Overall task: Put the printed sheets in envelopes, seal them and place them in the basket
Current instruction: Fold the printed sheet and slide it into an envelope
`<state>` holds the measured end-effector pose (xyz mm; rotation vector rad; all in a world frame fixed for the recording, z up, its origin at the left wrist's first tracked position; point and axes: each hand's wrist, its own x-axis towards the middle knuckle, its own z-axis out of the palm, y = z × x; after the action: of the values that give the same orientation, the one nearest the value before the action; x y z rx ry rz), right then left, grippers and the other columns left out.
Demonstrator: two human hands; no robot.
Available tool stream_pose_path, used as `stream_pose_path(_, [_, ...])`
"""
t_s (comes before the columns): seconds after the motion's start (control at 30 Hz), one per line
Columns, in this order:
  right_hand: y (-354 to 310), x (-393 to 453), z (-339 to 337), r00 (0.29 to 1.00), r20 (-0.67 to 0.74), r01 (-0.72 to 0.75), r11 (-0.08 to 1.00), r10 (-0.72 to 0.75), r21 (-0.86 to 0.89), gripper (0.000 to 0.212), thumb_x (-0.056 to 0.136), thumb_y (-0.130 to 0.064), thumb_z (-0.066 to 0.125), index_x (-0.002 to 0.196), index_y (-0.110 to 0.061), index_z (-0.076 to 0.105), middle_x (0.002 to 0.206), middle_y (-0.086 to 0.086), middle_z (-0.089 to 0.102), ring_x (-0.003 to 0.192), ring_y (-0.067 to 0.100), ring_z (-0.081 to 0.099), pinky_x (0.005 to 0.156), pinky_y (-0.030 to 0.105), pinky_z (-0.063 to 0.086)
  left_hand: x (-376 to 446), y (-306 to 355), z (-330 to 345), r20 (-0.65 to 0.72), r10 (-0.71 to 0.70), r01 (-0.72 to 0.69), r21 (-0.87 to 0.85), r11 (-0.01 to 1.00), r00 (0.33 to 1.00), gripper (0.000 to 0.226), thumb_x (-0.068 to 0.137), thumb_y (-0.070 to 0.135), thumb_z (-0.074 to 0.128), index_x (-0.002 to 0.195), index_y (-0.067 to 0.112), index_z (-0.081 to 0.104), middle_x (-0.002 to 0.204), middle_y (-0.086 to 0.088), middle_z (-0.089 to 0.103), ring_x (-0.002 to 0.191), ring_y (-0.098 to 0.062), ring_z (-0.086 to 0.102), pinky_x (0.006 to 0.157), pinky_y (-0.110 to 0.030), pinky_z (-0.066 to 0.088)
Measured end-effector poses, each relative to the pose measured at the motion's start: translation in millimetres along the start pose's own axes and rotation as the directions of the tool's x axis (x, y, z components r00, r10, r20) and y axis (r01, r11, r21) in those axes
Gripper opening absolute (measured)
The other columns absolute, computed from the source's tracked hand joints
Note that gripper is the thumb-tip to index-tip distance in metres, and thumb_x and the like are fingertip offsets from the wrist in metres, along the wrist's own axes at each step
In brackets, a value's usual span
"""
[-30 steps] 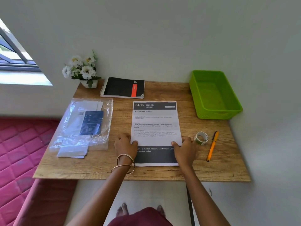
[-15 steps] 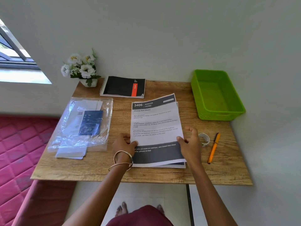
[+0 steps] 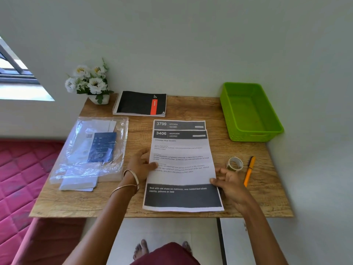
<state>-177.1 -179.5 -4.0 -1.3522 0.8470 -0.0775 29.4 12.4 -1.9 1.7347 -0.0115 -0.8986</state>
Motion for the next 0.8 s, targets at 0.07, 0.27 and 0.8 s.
stream_pose_path(0.07, [-6, 4, 2, 1.000, -0.014, 0.009, 1.000, -0.010, -0.025, 0.023, 0.088, -0.006, 0.064, 0.110, -0.012, 0.064, 0.098, 0.004, 0.075, 0.090, 0.019, 0.071, 0.074, 0.031, 0.055, 2, -4, 4, -0.020, 0.074, -0.071, 0.090, 0.993, 0.997, 0.072, 0.079, -0.004, 0.066, 0.138, 0.022, 0.034, 0.109, -0.010, 0.066, 0.094, -0.026, 0.066, 0.077, -0.047, 0.057])
stream_pose_path(0.27, [-18, 39, 12, 0.976, -0.216, 0.065, 0.992, -0.040, 0.112, 0.030, 0.084, -0.008, 0.069, 0.112, -0.009, 0.059, 0.104, 0.010, 0.070, 0.094, 0.022, 0.067, 0.069, 0.029, 0.053, 1, -8, -1, 0.101, 0.201, -0.215, 0.143, 0.966, 0.974, 0.080, 0.077, -0.013, 0.062, 0.136, 0.035, 0.036, 0.127, -0.001, 0.051, 0.110, -0.019, 0.055, 0.082, -0.041, 0.057])
stream_pose_path(0.8, [-8, 53, 12, 0.956, -0.211, 0.212, 0.977, -0.204, 0.014, 0.026, 0.093, 0.004, 0.051, 0.091, -0.015, 0.070, 0.102, 0.006, 0.070, 0.100, 0.026, 0.065, 0.085, 0.040, 0.055, 23, -7, -2, -0.131, 0.173, -0.183, -0.068, 0.981, 0.976, 0.052, 0.085, 0.000, 0.062, 0.120, 0.034, 0.044, 0.090, -0.006, 0.073, 0.083, -0.023, 0.071, 0.070, -0.045, 0.058])
